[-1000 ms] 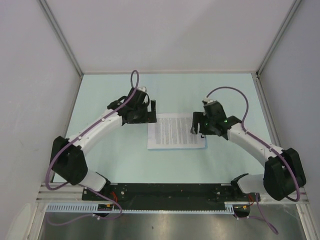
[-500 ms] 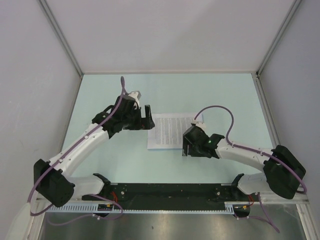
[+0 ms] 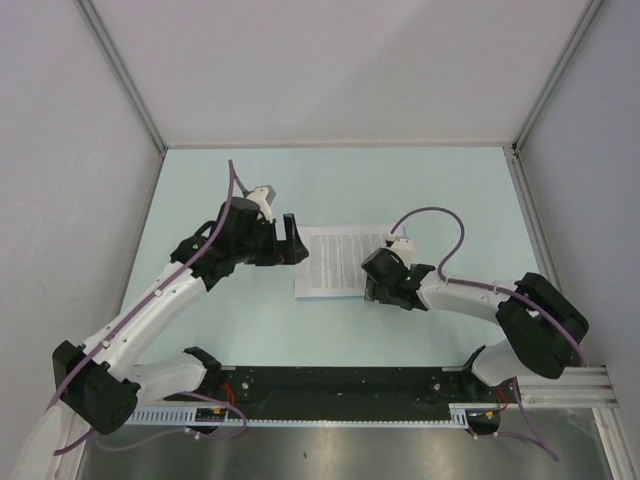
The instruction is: Put the files into the folder
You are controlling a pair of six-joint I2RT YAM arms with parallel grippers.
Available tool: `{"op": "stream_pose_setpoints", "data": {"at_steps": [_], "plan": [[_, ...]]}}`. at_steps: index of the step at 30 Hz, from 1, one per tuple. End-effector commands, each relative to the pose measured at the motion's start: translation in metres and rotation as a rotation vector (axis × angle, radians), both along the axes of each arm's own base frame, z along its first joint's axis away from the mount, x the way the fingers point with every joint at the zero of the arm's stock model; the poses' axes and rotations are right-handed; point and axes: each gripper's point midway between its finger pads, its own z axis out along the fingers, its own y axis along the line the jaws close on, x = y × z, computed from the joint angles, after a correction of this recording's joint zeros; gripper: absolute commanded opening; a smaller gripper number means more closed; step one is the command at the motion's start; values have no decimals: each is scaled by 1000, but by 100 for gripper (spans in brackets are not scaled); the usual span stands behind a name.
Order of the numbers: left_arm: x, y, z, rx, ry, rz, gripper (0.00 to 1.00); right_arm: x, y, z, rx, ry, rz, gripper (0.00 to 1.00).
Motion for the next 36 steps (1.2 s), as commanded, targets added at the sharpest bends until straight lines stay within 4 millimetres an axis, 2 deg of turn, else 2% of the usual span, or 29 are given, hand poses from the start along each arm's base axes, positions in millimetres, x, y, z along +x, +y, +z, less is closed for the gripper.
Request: {"op": "stream_pose_setpoints", "data": {"at_steps": [1,3,4,5,6,7,8,9,10,11,12,14,17,19,21,22,23,24,25,26,27,29,30,31,33,34,36], "plan": [[4,-8,25,-67,-57,-8,100,37,-7,-5,9,-61,-75,72],[7,-9,29,-63,-68,-11,100,55,-4,-10,15,-67,-49,72],[8,-7,28,-54,-65,-9,100,70,-9,-9,19,-77,-60,72],[9,-7,28,-44,-69,-7,100,88,-6,-9,20,-91,-60,72],[10,-6,30,-40,-71,-5,100,109,0,-2,25,-138,-16,72],[10,-5,30,-37,-73,-4,100,131,-7,3,22,-168,-28,72],[11,-4,30,-32,-74,0,99,163,7,8,39,-199,-8,73],[10,-4,30,-32,-74,-2,99,186,10,14,23,-236,37,74],[10,-5,31,-37,-75,1,100,208,3,12,20,-236,29,74],[9,-5,31,-43,-72,0,99,244,22,24,66,-254,57,75],[9,-5,31,-46,-72,2,99,259,26,24,87,-244,64,76],[4,-4,34,-59,-63,-1,100,293,38,41,119,-253,78,77],[-1,1,42,-73,-80,16,100,305,48,71,105,-266,125,79],[-3,5,44,-72,-89,31,100,299,55,84,146,-265,152,80],[-6,6,48,-81,-95,35,100,285,54,104,152,-280,159,80],[-7,7,49,-85,-98,34,99,277,48,104,118,-266,154,82],[-7,6,50,-90,-98,35,100,267,52,110,103,-262,165,82],[-9,6,55,-105,-107,27,100,257,50,129,94,-279,174,83],[-9,5,61,-120,-123,24,100,242,41,128,39,-236,165,85],[-9,4,66,-130,-134,16,99,228,45,138,20,-230,182,85],[-12,4,77,-149,-163,9,100,215,40,158,13,-246,191,86],[-14,5,103,-188,-235,1,100,185,30,171,-35,-221,210,88],[-15,7,113,-199,-266,-1,99,165,23,189,-11,-238,231,89],[-19,12,133,-227,-329,7,100,151,17,191,-4,-232,250,91],[-23,17,153,-254,-394,15,99,129,9,206,13,-262,291,100],[-28,22,170,-283,-452,22,100,110,-1,215,24,-293,303,100],[-34,26,184,-315,-507,26,100,92,-11,226,51,-328,308,100]]}}
